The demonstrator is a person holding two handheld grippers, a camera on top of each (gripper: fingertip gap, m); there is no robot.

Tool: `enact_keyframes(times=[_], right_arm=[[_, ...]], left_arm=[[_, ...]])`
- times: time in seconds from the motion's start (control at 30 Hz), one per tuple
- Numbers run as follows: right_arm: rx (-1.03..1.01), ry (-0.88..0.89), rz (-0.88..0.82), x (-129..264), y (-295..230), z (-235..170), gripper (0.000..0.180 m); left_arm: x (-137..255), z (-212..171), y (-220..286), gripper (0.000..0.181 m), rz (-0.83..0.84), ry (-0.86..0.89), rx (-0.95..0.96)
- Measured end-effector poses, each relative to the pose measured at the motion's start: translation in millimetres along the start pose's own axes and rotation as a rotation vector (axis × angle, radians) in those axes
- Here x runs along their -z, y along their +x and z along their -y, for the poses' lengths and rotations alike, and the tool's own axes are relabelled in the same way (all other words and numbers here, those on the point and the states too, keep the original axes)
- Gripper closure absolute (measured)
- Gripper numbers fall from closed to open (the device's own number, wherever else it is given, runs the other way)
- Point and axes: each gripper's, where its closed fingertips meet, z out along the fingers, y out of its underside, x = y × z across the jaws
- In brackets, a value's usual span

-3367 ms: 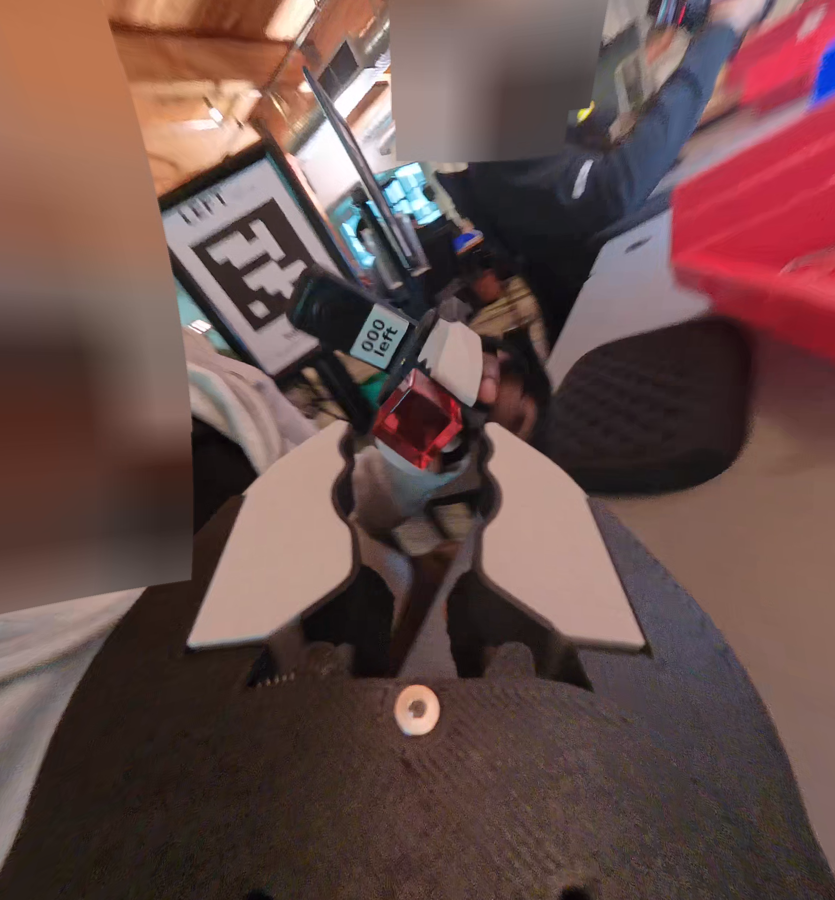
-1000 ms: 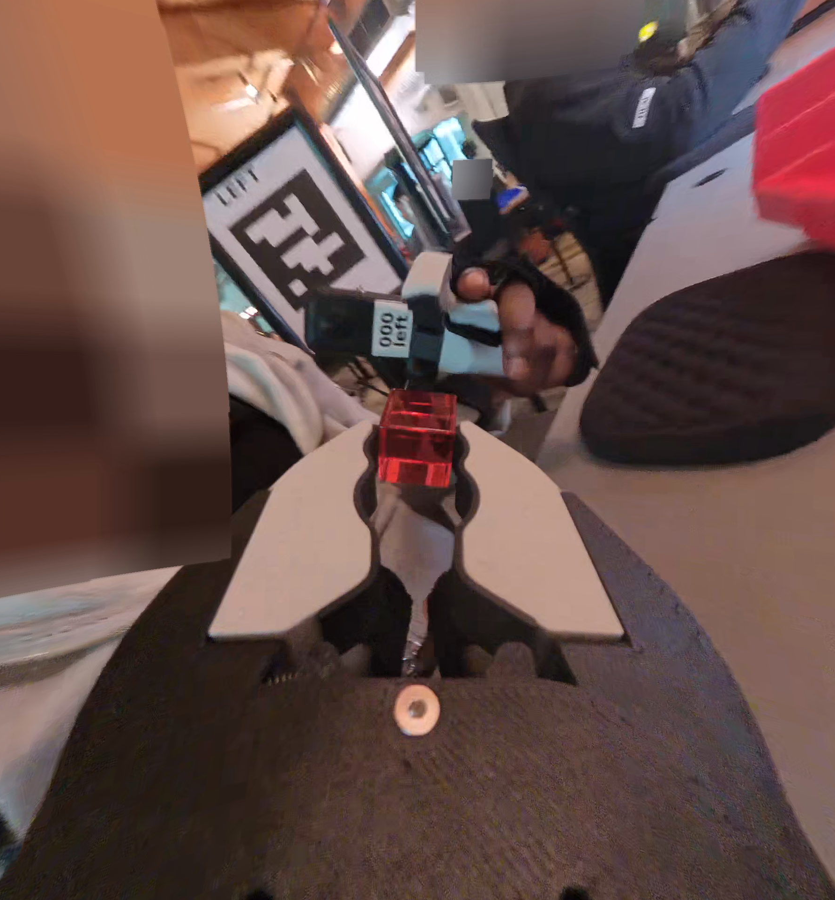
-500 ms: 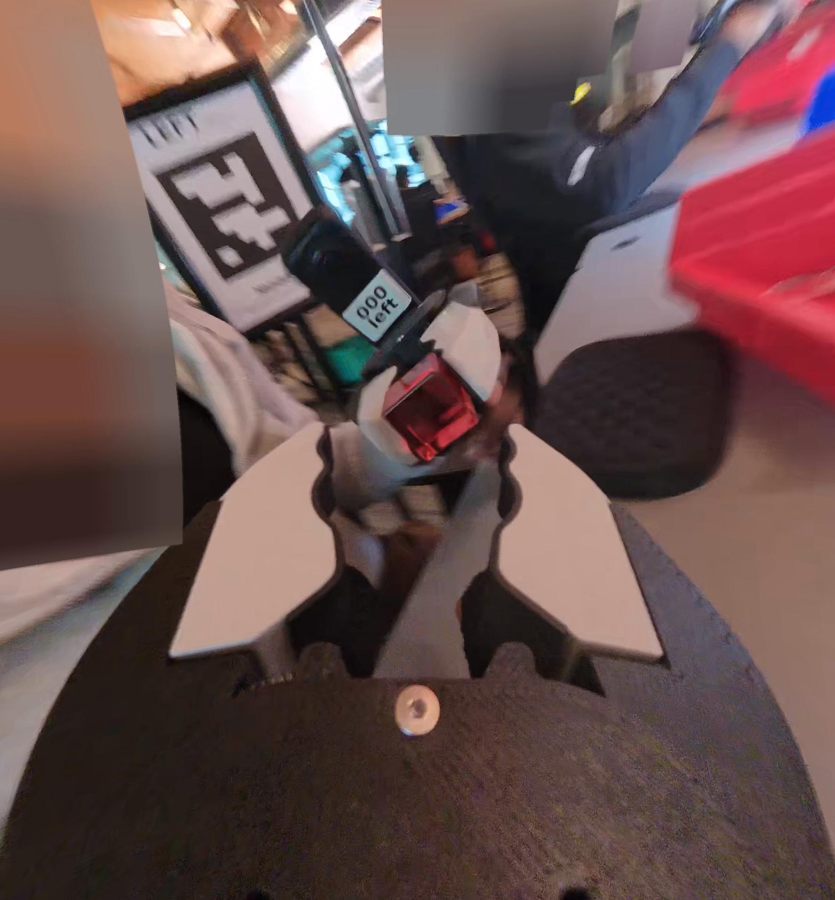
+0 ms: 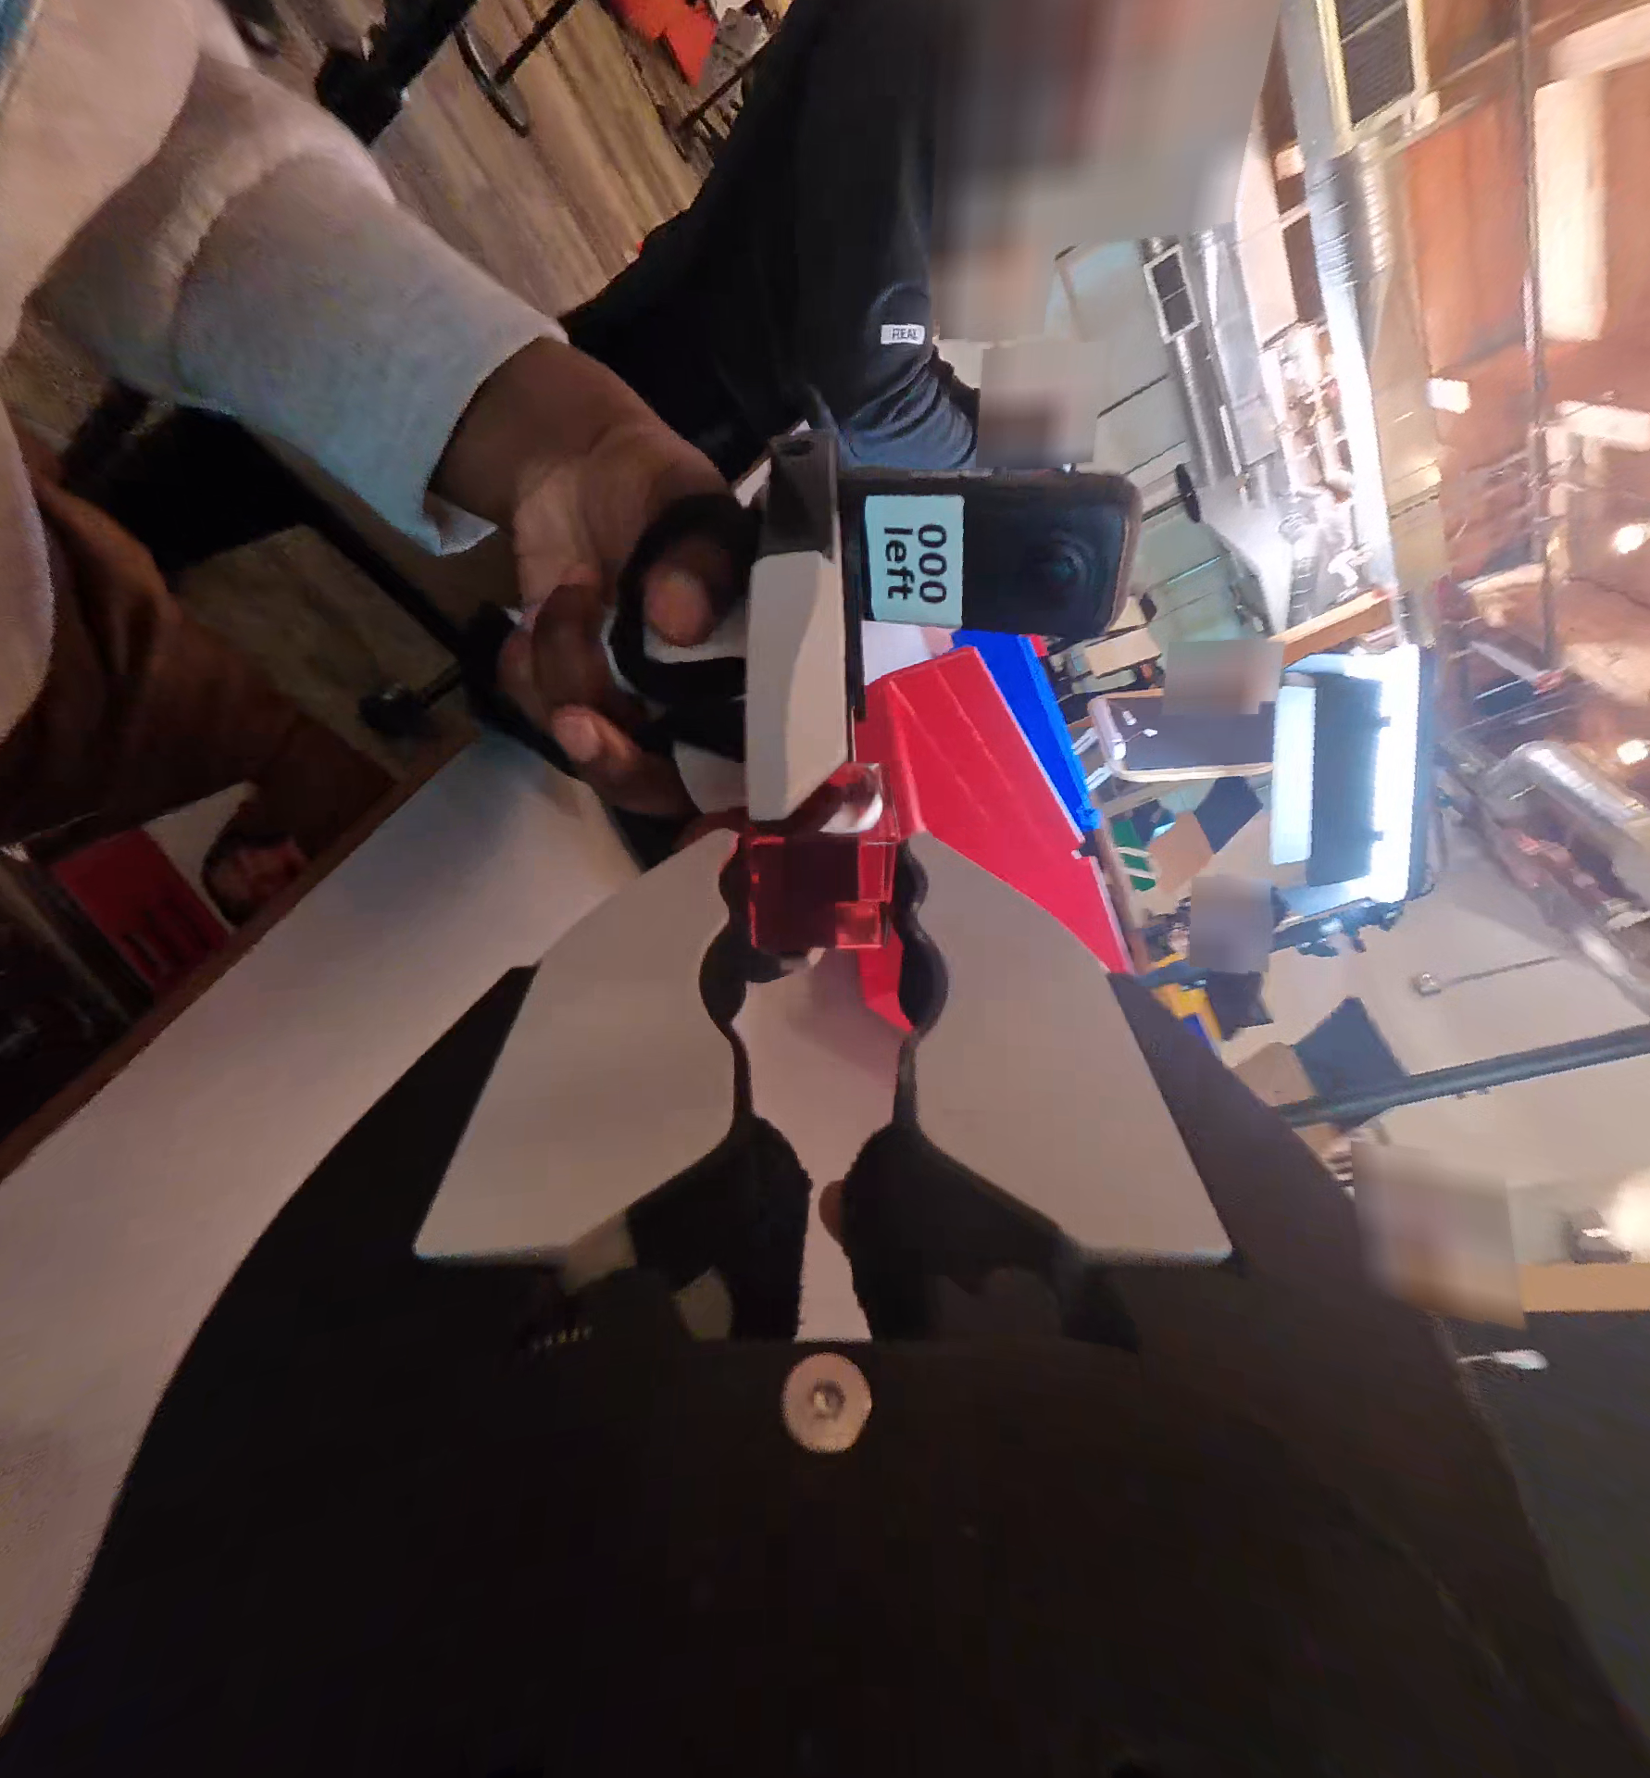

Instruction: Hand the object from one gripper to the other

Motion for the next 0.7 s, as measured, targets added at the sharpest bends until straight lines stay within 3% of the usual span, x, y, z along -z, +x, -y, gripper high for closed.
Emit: enact_keyframes(times=[0.07, 0.13, 0.27, 0.33, 0.43, 0.6, 0.7], right_arm=[[-0.133, 0.034, 0.019, 1.5, 4.9, 1.8, 0.152], [-0.370, 0.070, 0.056, 2.4, 12.9, -1.6, 0.151], [-1.108, 0.183, 0.273, -0.5, 17.2, -11.4, 0.152], [-1.425, 0.240, 0.441, -0.5, 10.1, -11.8, 0.152], [-1.650, 0.316, 0.635, 2.2, 0.7, -3.8, 0.152], [-1.671, 0.301, 0.721, 0.7, -9.5, 4.6, 0.152], [-1.672, 0.298, 0.726, 0.6, -10.3, 4.6, 0.152]], left_arm=[[3.2, 9.4, 2.6, 0.141, 0.014, 0.057, -0.140], [10.5, 20.4, -0.8, 0.120, 0.137, 0.112, -0.386], [26.8, 31.3, -9.3, 0.112, 0.497, 0.036, -1.132], [29.1, 31.1, -14.1, 0.112, 0.611, -0.048, -1.348], [19.7, 17.2, -17.2, 0.114, 0.593, -0.148, -1.459], [7.3, 5.4, -18.4, 0.134, 0.560, -0.205, -1.496], [5.9, 5.1, -18.7, 0.145, 0.556, -0.204, -1.418]])
